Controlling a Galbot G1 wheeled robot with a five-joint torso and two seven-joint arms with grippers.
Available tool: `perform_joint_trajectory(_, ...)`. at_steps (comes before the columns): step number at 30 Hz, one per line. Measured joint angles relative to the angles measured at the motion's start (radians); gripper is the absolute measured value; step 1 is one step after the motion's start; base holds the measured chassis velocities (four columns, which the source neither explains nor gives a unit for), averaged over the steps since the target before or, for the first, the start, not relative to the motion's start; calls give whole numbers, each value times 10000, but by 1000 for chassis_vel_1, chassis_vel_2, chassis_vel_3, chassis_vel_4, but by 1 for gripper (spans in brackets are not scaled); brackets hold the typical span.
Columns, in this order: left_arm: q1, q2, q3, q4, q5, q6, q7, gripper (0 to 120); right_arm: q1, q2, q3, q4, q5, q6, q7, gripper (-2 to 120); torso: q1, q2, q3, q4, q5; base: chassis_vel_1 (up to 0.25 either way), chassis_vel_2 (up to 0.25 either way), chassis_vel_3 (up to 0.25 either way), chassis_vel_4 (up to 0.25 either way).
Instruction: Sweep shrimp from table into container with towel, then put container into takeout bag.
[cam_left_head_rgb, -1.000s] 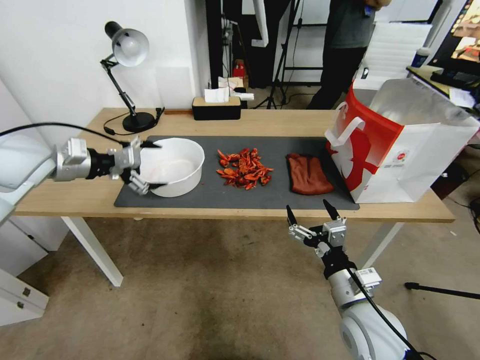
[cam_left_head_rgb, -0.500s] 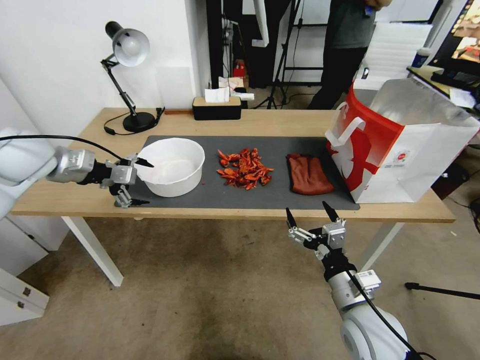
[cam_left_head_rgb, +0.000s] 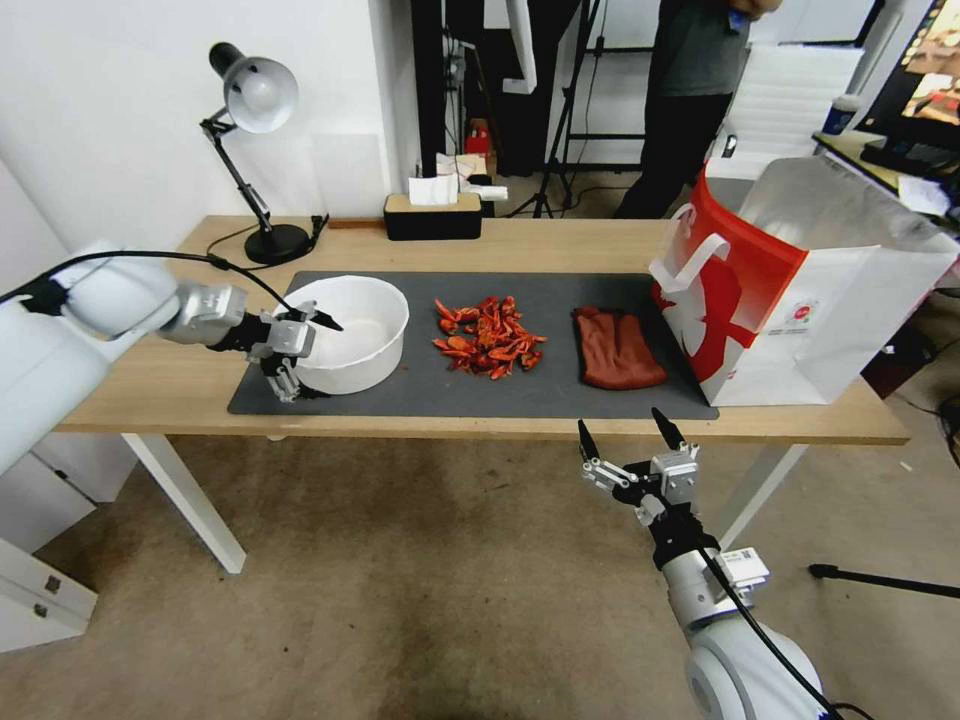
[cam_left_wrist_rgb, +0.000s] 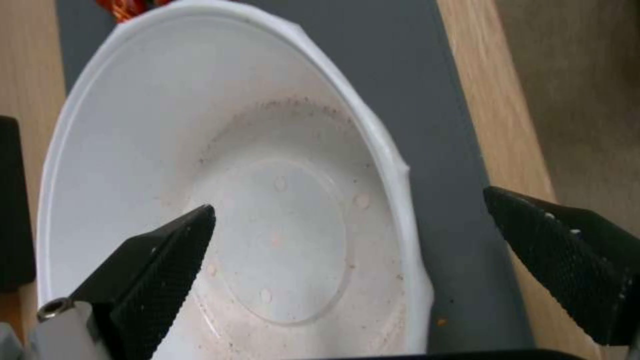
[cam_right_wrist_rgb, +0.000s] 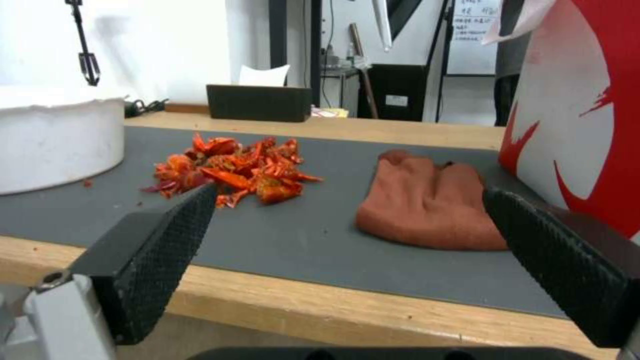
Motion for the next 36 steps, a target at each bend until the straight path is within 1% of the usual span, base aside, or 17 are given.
perform_joint_trajectory(1, 0, 0, 0, 0, 0, 0, 0, 100, 0, 0, 0, 0, 0, 0, 0, 100, 0, 0, 0, 0, 0, 0, 0, 0, 0)
perform_joint_trajectory(3, -238, -126, 311, 166, 97, -51, 51, 100, 22, -9, 18, -64, 0, 9, 10, 100, 0, 0, 0, -1, -2, 0, 0, 0, 0)
perform_joint_trajectory(9, -569, -398, 743, 576, 278, -154, 218, 100, 66, 35, 12, -156, -1, 32, 11, 100, 0, -1, 0, 0, -2, 0, 0, 0, 0)
perform_joint_trajectory(13, -814, -516, 1016, 863, 366, -213, 325, 91, 91, 50, 6, -194, -1, 43, 14, 100, 0, 0, 1, 0, -2, 0, 0, 0, 0)
perform_joint_trajectory(14, -876, -530, 1091, 927, 379, -227, 332, 87, 93, 55, 6, -206, -2, 50, 19, 100, 0, -1, 0, -1, -1, 0, 0, 0, 0)
perform_joint_trajectory(15, -876, -530, 1091, 927, 379, -227, 332, 87, 93, 55, 6, -206, -2, 50, 19, 100, 0, -1, 0, -1, -1, 0, 0, 0, 0)
perform_joint_trajectory(17, -1004, -553, 1306, 1048, 448, -288, 440, 73, 78, 70, 6, -220, -5, 71, 27, 100, 0, 0, 1, 0, -2, 0, 0, 0, 0)
perform_joint_trajectory(20, -1015, -556, 1350, 1050, 457, -297, 477, 68, 75, 70, 7, -223, -5, 76, 32, 100, 0, 0, 0, 0, -2, 0, 0, 0, 0)
perform_joint_trajectory(24, -1021, -545, 1461, 1019, 477, -330, 535, 49, 72, 55, 18, -223, -8, 85, 44, 100, 0, 0, -1, 1, -1, 0, 0, 0, 0)
perform_joint_trajectory(25, -1021, -545, 1461, 1019, 477, -330, 535, 49, 72, 55, 18, -223, -8, 85, 44, 100, 0, 0, -1, 1, -1, 0, 0, 0, 0)
perform_joint_trajectory(27, -1019, -534, 1488, 984, 479, -341, 542, 39, 70, 55, 23, -223, -8, 86, 48, 100, 0, 0, -1, 1, -1, 0, 0, 0, 0)
perform_joint_trajectory(28, -1019, -534, 1488, 984, 479, -341, 542, 39, 70, 55, 23, -223, -8, 86, 48, 100, 0, 0, -1, 1, -1, 0, 0, 0, 0)
perform_joint_trajectory(30, -1010, -517, 1489, 940, 473, -377, 529, 28, 56, 59, 23, -221, -7, 90, 51, 100, 0, 0, -1, 0, -1, 0, 0, 0, 0)
perform_joint_trajectory(32, -1009, -511, 1489, 931, 472, -405, 514, 25, 52, 61, 24, -220, -8, 91, 52, 100, 0, 0, -1, 0, -2, 0, 0, 0, 0)
perform_joint_trajectory(34, -982, -491, 1479, 894, 430, -524, 420, 13, 41, 67, 23, -212, -8, 95, 53, 100, 0, -1, 0, -2, -5, 0, 0, 0, 0)
perform_joint_trajectory(35, -982, -491, 1479, 894, 430, -524, 420, 13, 41, 67, 23, -212, -8, 95, 53, 100, 0, -1, 0, -2, -5, 0, 0, 0, 0)
perform_joint_trajectory(36, -945, -456, 1428, 830, 391, -570, 383, 8, 40, 67, 21, -209, -8, 96, 54, 100, 0, 0, 0, -2, -4, 0, 0, 0, 0)
